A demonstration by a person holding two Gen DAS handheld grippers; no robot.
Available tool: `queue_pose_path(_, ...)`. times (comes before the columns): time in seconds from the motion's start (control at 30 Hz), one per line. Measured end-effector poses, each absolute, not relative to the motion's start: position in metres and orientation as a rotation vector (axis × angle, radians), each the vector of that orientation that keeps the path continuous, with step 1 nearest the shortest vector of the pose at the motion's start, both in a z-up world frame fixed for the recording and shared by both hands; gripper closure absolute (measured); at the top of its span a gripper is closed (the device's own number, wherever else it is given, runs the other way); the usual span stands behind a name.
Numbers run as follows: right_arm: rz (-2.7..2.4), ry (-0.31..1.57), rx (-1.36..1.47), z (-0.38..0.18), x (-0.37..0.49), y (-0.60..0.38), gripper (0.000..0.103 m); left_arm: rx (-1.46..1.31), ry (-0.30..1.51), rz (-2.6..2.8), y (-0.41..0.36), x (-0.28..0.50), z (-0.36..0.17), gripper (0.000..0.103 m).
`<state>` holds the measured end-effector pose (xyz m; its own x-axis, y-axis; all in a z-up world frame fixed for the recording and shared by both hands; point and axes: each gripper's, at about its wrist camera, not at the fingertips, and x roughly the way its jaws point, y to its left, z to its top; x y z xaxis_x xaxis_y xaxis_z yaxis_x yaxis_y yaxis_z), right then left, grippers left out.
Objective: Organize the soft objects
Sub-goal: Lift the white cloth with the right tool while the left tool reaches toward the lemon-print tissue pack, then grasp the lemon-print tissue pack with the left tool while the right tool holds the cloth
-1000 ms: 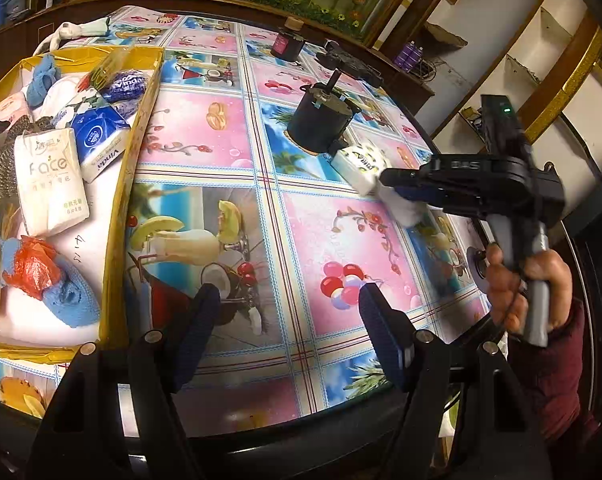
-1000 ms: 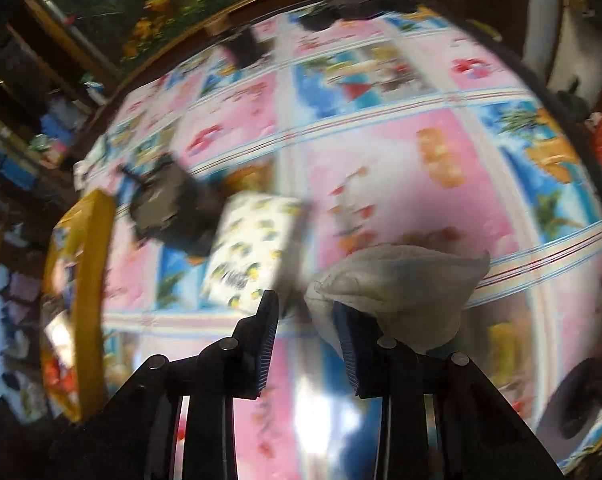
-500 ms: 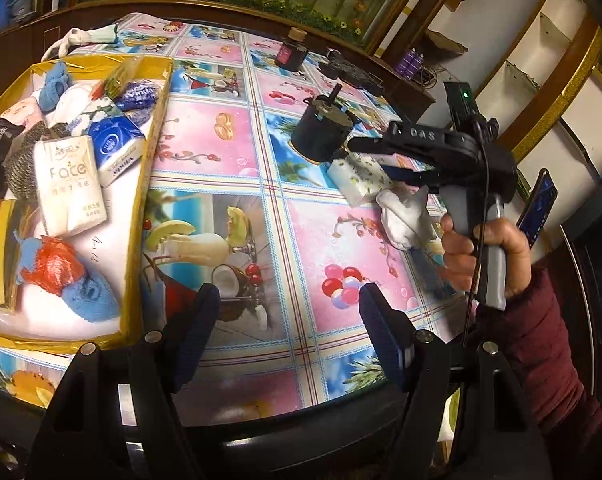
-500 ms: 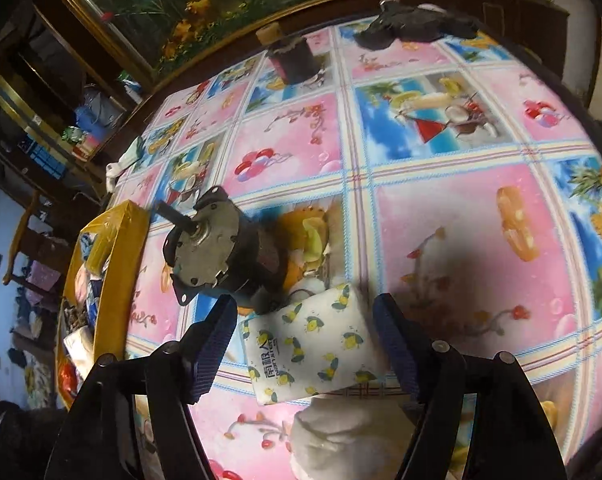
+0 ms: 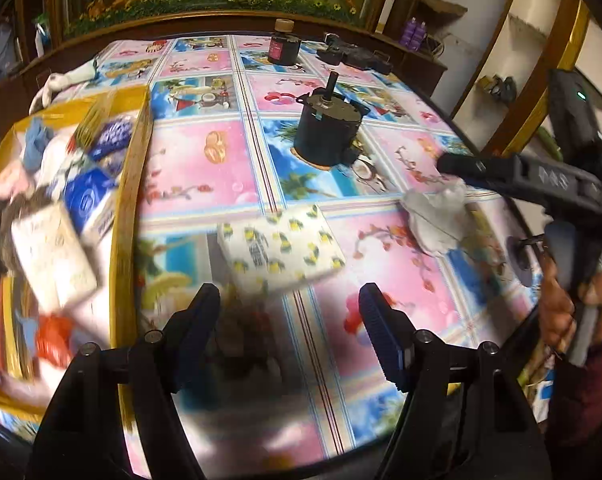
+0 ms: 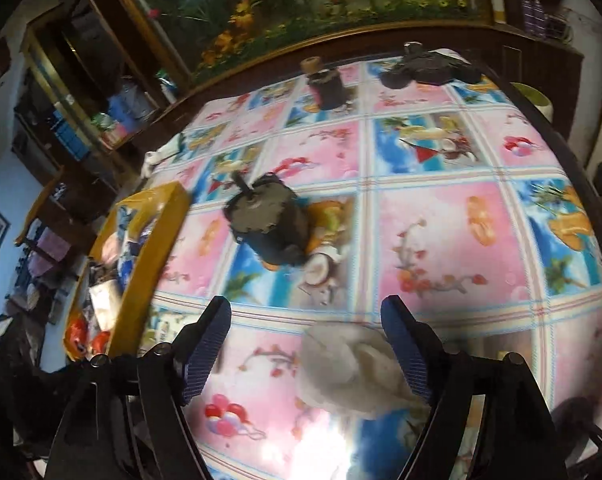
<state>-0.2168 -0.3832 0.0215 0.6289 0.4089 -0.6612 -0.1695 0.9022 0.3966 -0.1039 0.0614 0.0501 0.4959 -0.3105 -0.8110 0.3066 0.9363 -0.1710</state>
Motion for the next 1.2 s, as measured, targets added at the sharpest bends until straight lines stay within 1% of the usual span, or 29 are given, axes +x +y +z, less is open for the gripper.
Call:
queue_pose_path(0.13, 0.271, 0.864, 0.257, 0.004, -0.227, -0.378, 0.024, 0.039, 1.014, -0.327, 0.047, -0.077, 0.036, 0.032)
queue_pose_path(0.17, 0.271, 0.871, 0.246, 0.001, -0.228, -0.375, 0.024, 0.050, 1.026, -0.311, 0.044, -0.073, 0.031, 0.030)
queue_pose_path(0.2, 0.277, 0.881, 0.238, 0.003, -0.227, -0.369, 0.025, 0.041, 1.024, -0.309, 0.043, -0.070, 0.029, 0.020)
queue_pose_path(0.3, 0.281, 0.882, 0.202, -0.003, -0.225, -0.351, 0.025, 0.019, 1.035, -0.312, 0.041, -0.067, 0.025, 0.018)
queue_pose_path(0.33, 0.277, 0.878, 0.183, -0.005, -0.224, -0.347, 0.025, 0.012, 1.042, -0.314, 0.041, -0.066, 0.024, 0.015)
queue_pose_path(0.43, 0.277, 0.875, 0.144, -0.008, -0.227, -0.336, 0.025, -0.002, 1.055, -0.307, 0.039, -0.060, 0.018, 0.011)
queue_pose_path(0.47, 0.277, 0.873, 0.136, -0.009, -0.228, -0.332, 0.029, 0.024, 1.055, -0.288, 0.037, -0.059, 0.016, 0.011)
queue_pose_path(0.5, 0.272, 0.871, 0.130, -0.009, -0.229, -0.331, 0.028, 0.035, 1.047, -0.283, 0.035, -0.058, 0.016, 0.011)
queue_pose_path(0.53, 0.277, 0.872, 0.129, -0.011, -0.229, -0.329, 0.032, 0.018, 1.041, -0.288, 0.035, -0.056, 0.016, 0.011)
queue_pose_path(0.57, 0.281, 0.871, 0.133, -0.014, -0.227, -0.329, 0.037, -0.019, 1.036, -0.297, 0.037, -0.055, 0.017, 0.011)
queue_pose_path(0.6, 0.288, 0.875, 0.137, -0.016, -0.227, -0.330, 0.046, -0.062, 1.033, -0.311, 0.039, -0.053, 0.018, 0.014)
queue_pose_path(0.63, 0.293, 0.879, 0.142, -0.017, -0.227, -0.330, 0.050, -0.105, 1.030, -0.326, 0.042, -0.051, 0.020, 0.016)
queue_pose_path(0.7, 0.296, 0.874, 0.146, -0.018, -0.227, -0.331, 0.050, -0.125, 1.026, -0.329, 0.042, -0.048, 0.021, 0.016)
queue_pose_path(0.83, 0.299, 0.871, 0.141, -0.017, -0.229, -0.330, 0.050, -0.072, 0.968, -0.301, 0.038, -0.049, 0.025, 0.016)
queue_pose_path(1.03, 0.293, 0.870, 0.130, -0.017, -0.231, -0.328, 0.050, 0.102, 0.846, -0.232, 0.031, -0.049, 0.037, 0.015)
queue_pose_path(1.2, 0.305, 0.880, 0.125, -0.016, -0.234, -0.329, 0.047, 0.079, 0.875, -0.334, 0.048, -0.070, 0.054, 0.015)
